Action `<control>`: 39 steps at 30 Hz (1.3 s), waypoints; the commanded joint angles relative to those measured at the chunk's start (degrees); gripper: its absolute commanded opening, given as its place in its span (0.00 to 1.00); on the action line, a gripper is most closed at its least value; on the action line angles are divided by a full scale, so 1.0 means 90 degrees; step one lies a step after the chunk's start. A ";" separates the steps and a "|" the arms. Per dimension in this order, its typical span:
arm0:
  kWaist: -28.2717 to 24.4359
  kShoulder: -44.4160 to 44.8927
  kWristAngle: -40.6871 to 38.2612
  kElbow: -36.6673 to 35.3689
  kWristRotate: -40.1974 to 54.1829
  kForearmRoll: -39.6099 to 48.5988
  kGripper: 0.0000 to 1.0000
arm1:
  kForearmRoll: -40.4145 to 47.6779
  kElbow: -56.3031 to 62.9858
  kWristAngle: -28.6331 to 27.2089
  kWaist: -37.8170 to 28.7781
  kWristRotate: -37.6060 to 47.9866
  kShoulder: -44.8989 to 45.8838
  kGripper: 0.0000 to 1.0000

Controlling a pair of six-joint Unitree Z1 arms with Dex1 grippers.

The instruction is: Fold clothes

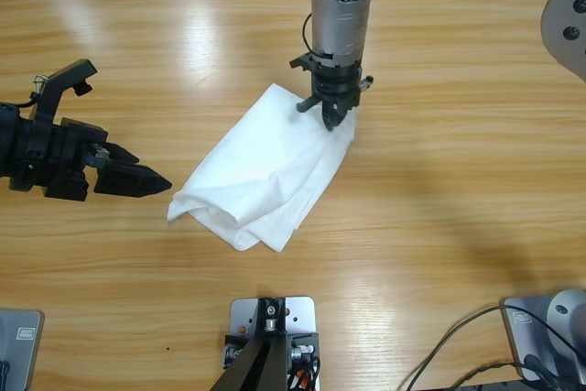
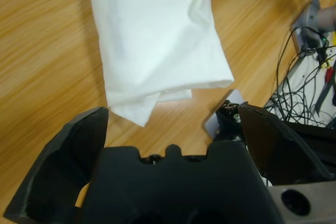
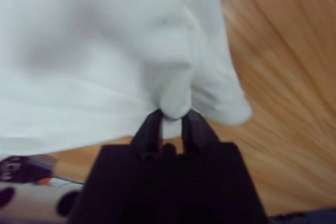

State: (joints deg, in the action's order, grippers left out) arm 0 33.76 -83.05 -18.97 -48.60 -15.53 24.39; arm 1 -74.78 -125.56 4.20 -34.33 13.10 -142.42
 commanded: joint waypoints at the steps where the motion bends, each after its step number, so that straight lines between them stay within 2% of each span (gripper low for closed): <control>1: 0.0047 0.0097 0.0672 -0.0155 -0.0273 0.0171 0.83 | -0.0283 0.0469 -0.0989 -0.0385 0.0146 0.1488 1.00; 2: 0.0047 0.0082 0.0676 -0.0374 -0.0308 0.0370 0.71 | -0.0270 0.0574 -0.0932 -0.0408 0.0146 0.1793 1.00; 4: 0.0047 0.0089 0.0766 -0.1112 -0.0411 0.1114 0.60 | -0.0168 0.0982 -0.0758 -0.0414 0.0198 0.2351 0.99; 5: 0.0047 0.0095 0.0793 -0.1592 -0.0497 0.1546 0.55 | 0.0092 0.1367 -0.0602 -0.0414 0.0204 0.2662 0.91; 6: 0.0049 0.0048 0.0799 -0.2094 -0.0607 0.1937 0.52 | 0.0494 0.1820 -0.0395 -0.0414 0.0189 0.2959 0.77; 7: 0.0077 -0.0082 0.0799 -0.2575 -0.0636 0.2282 0.45 | 0.0935 0.2274 -0.0207 -0.0406 0.0120 0.3187 0.73; 8: 0.0145 -0.0391 0.0805 -0.3126 -0.0466 0.2728 0.24 | 0.1318 0.2676 -0.0078 -0.0394 -0.0040 0.3310 0.73; 9: 0.0207 -0.0719 0.0809 -0.3460 0.0087 0.3025 0.03 | 0.1676 0.3080 0.0101 -0.0379 -0.0241 0.3351 0.69; 10: 0.0266 -0.1034 0.0819 -0.3669 0.0829 0.3183 0.00 | 0.1910 0.3354 0.0195 -0.0359 -0.0282 0.3344 0.64; 12: 0.0336 -0.1514 0.0858 -0.3799 0.2016 0.3198 0.00 | 0.2246 0.3752 0.0291 -0.0355 -0.0270 0.3377 0.64; 15: 0.0491 -0.2008 0.0844 -0.3907 0.3008 0.3124 0.00 | 0.2373 0.3940 0.0310 -0.0355 -0.0178 0.3473 0.64; 20: 0.0930 -0.2741 0.0237 -0.4290 0.4272 0.3212 0.00 | 0.2492 0.4080 0.0291 -0.0355 -0.0136 0.3471 0.64; 24: 0.1354 -0.3131 0.0143 -0.4268 0.4315 0.3204 0.00 | 0.2697 0.4258 0.0304 -0.0355 -0.0057 0.3435 0.64; 28: 0.1375 -0.3438 0.0262 -0.3760 0.4186 0.2802 0.00 | 0.2732 0.4274 0.0304 -0.0355 -0.0050 0.3459 0.64; 35: 0.1608 -0.3801 0.0434 -0.3524 0.3991 0.2341 0.00 | 0.2793 0.4447 0.0304 -0.0355 -0.0032 0.3539 0.64; 39: 0.2079 -0.3692 0.0245 -0.2782 0.3600 0.1857 0.00 | 0.2941 0.4606 0.0304 -0.0355 0.0052 0.3568 0.64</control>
State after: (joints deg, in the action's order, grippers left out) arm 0 47.13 -113.47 -15.49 -82.02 21.19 46.63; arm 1 -50.30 -87.72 5.97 -37.47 12.21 -111.63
